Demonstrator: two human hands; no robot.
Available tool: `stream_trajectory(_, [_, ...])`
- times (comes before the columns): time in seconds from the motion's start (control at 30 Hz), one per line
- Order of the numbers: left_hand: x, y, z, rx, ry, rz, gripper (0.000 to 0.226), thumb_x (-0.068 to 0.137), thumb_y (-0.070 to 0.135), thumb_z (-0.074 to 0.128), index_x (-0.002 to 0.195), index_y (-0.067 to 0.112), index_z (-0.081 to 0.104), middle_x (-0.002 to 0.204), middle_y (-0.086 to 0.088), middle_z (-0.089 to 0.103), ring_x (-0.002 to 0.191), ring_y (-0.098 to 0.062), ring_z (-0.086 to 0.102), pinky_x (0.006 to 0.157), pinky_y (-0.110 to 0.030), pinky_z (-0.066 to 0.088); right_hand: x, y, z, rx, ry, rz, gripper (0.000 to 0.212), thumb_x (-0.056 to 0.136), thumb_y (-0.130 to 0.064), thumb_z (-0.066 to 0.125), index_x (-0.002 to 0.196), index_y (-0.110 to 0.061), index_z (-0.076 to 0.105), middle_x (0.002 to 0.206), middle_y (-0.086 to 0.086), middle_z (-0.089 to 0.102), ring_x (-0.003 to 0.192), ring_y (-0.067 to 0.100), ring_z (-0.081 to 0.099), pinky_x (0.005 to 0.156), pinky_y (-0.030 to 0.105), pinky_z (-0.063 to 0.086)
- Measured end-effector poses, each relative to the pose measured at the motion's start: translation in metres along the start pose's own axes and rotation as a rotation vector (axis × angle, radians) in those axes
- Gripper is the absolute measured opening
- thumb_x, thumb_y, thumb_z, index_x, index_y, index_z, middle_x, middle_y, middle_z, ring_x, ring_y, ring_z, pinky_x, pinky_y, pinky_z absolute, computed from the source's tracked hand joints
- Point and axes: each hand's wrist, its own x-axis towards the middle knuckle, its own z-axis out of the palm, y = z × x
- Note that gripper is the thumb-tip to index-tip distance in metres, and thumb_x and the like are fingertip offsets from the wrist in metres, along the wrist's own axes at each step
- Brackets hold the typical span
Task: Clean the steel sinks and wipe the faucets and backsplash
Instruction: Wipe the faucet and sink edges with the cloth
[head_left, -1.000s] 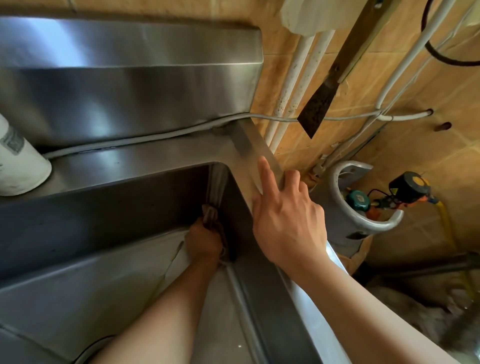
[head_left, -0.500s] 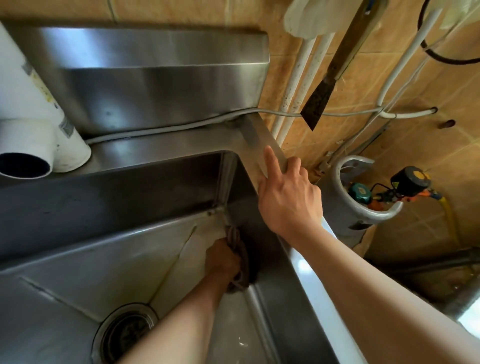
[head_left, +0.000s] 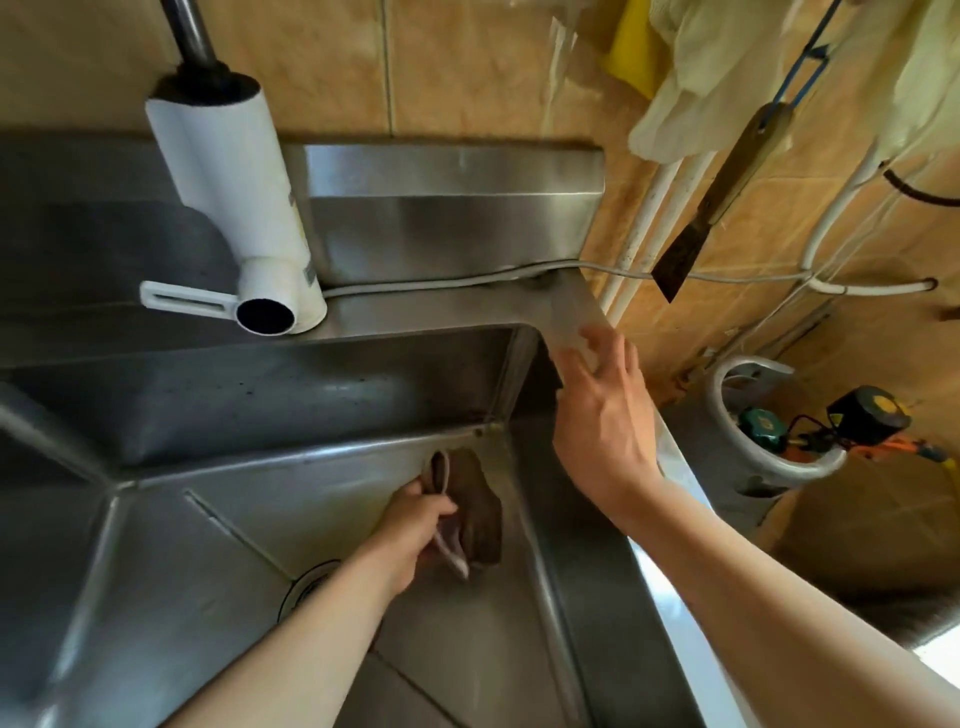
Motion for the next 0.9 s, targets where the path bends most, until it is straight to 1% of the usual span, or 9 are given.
stream_trajectory(0.07, [-0.008, 0.010, -0.017, -0.031, 0.030, 0.016, 0.032, 0.091, -0.003, 0.043, 0.118, 0.008, 0.057, 0.093, -0.014, 0.065, 0.077, -0.024, 0.061, 0.058, -0.027, 0.048, -0.019, -0.027, 0.000, 0.145, -0.089, -0.057, 0.031, 0.079, -0.002, 0.068, 0.109, -0.006, 0.067, 0.118, 0.013, 0.052, 0.097, 0.031, 0.058, 0.064, 0.033, 0.053])
stream_trajectory(0.13, [-0.015, 0.018, -0.027, -0.076, 0.045, 0.027, 0.036, 0.090, -0.004, 0.042, 0.117, 0.016, 0.055, 0.099, -0.014, 0.064, 0.082, -0.026, 0.061, 0.061, -0.029, 0.047, -0.035, -0.045, 0.011, 0.280, -0.281, 0.054, 0.031, 0.087, -0.013, 0.063, 0.118, -0.017, 0.062, 0.121, 0.004, 0.048, 0.102, 0.021, 0.056, 0.073, 0.026, 0.051])
stream_trajectory(0.23, [-0.023, 0.025, -0.043, -0.109, 0.062, 0.051, 0.033, 0.088, -0.004, 0.044, 0.118, 0.008, 0.050, 0.092, -0.015, 0.062, 0.079, -0.025, 0.058, 0.062, -0.029, 0.045, -0.041, -0.067, 0.027, 0.528, -0.575, 0.268, 0.057, 0.085, -0.010, 0.060, 0.137, -0.027, 0.043, 0.124, 0.001, 0.047, 0.120, 0.021, 0.048, 0.096, 0.028, 0.045])
stream_trajectory(0.33, [-0.030, 0.030, -0.061, -0.079, 0.030, 0.068, 0.020, 0.091, 0.004, 0.047, 0.111, 0.005, 0.052, 0.088, -0.014, 0.061, 0.079, -0.024, 0.057, 0.065, -0.031, 0.044, -0.044, -0.087, 0.043, 0.676, -0.712, 0.326, 0.086, 0.079, -0.011, 0.069, 0.148, -0.033, 0.022, 0.128, 0.001, 0.044, 0.123, 0.019, 0.047, 0.099, 0.027, 0.041])
stream_trajectory(0.4, [-0.032, 0.030, -0.073, -0.052, -0.016, 0.069, 0.020, 0.092, 0.008, 0.047, 0.111, 0.008, 0.055, 0.092, -0.015, 0.063, 0.084, -0.026, 0.059, 0.071, -0.034, 0.046, -0.048, -0.098, 0.055, 0.691, -0.668, 0.344, 0.085, 0.077, -0.013, 0.073, 0.145, -0.032, 0.027, 0.127, 0.001, 0.048, 0.117, 0.018, 0.051, 0.096, 0.025, 0.042])
stream_trajectory(0.5, [-0.039, 0.034, -0.092, -0.011, -0.092, 0.076, 0.020, 0.094, 0.008, 0.045, 0.107, 0.010, 0.060, 0.090, -0.014, 0.065, 0.078, -0.024, 0.061, 0.065, -0.032, 0.049, -0.050, -0.116, 0.068, 0.702, -0.518, 0.410, 0.057, 0.076, -0.012, 0.073, 0.125, -0.025, 0.047, 0.110, -0.003, 0.061, 0.105, 0.015, 0.057, 0.086, 0.023, 0.044])
stream_trajectory(0.6, [-0.043, 0.043, -0.115, 0.073, -0.147, 0.123, 0.023, 0.094, 0.007, 0.043, 0.103, 0.014, 0.064, 0.091, -0.008, 0.066, 0.080, -0.020, 0.063, 0.063, -0.030, 0.051, -0.047, -0.135, 0.077, 0.728, -0.433, 0.523, 0.037, 0.078, -0.010, 0.070, 0.105, -0.023, 0.049, 0.102, -0.002, 0.062, 0.101, 0.018, 0.060, 0.080, 0.024, 0.044])
stream_trajectory(0.77, [-0.031, 0.058, -0.162, 0.786, 0.355, 0.699, 0.046, 0.083, -0.002, 0.054, 0.125, 0.016, 0.053, 0.126, 0.000, 0.049, 0.119, -0.018, 0.045, 0.098, -0.026, 0.035, -0.029, -0.159, 0.085, 0.785, -0.274, 0.668, 0.034, 0.085, -0.016, 0.066, 0.113, -0.015, 0.047, 0.119, 0.008, 0.049, 0.102, 0.022, 0.053, 0.093, 0.036, 0.046])
stream_trajectory(0.9, [-0.008, 0.068, -0.183, 1.144, 0.602, 1.000, 0.070, 0.059, -0.002, 0.070, 0.127, 0.002, 0.053, 0.129, -0.016, 0.051, 0.116, -0.036, 0.049, 0.096, -0.043, 0.042, 0.006, -0.187, 0.093, 0.883, -0.131, 0.711, 0.044, 0.090, -0.014, 0.060, 0.128, -0.016, 0.037, 0.128, 0.010, 0.038, 0.097, 0.017, 0.044, 0.098, 0.035, 0.039])
